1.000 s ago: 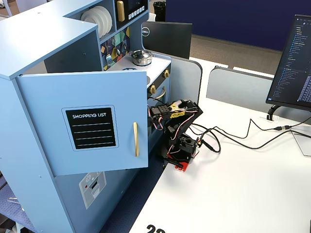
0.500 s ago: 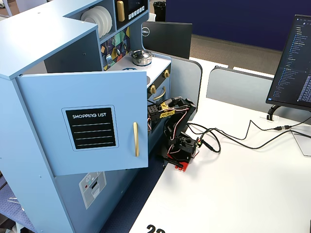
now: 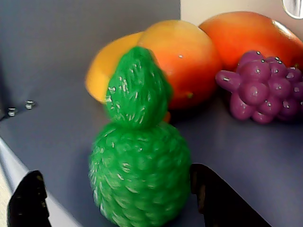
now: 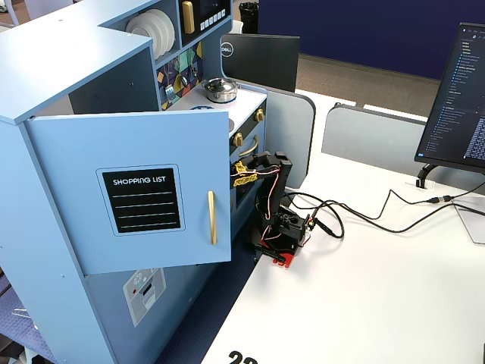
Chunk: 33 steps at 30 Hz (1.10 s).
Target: Pick up the green pineapple from the left cabinet and place it in the gray recipient
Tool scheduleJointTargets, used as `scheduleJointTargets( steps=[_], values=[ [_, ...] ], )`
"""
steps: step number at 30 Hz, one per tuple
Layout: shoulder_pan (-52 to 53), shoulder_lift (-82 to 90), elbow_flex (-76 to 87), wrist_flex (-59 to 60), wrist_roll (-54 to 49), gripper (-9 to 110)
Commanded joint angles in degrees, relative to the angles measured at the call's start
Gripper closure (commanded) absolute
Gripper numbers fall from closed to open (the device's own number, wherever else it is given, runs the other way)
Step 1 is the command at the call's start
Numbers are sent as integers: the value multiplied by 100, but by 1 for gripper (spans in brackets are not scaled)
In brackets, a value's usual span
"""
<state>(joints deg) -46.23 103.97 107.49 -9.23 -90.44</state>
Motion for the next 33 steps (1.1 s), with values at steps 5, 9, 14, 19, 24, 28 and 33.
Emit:
scheduleJointTargets(
  steps=[5,9,14,19,24,28,33],
  values=[
    [9,-519,-1011,-237,0,75],
    [-97,-817,-1380,-290,-114,87],
    [-316,-782,-1644,-167,-229,102],
    [-817,378,-1046,70,-475,102],
    [-1222,2232,158,466,-738,102],
    [-1081,3516,1020,431,-888,102],
    [-272,4676,1644,378,-1028,102]
  ],
)
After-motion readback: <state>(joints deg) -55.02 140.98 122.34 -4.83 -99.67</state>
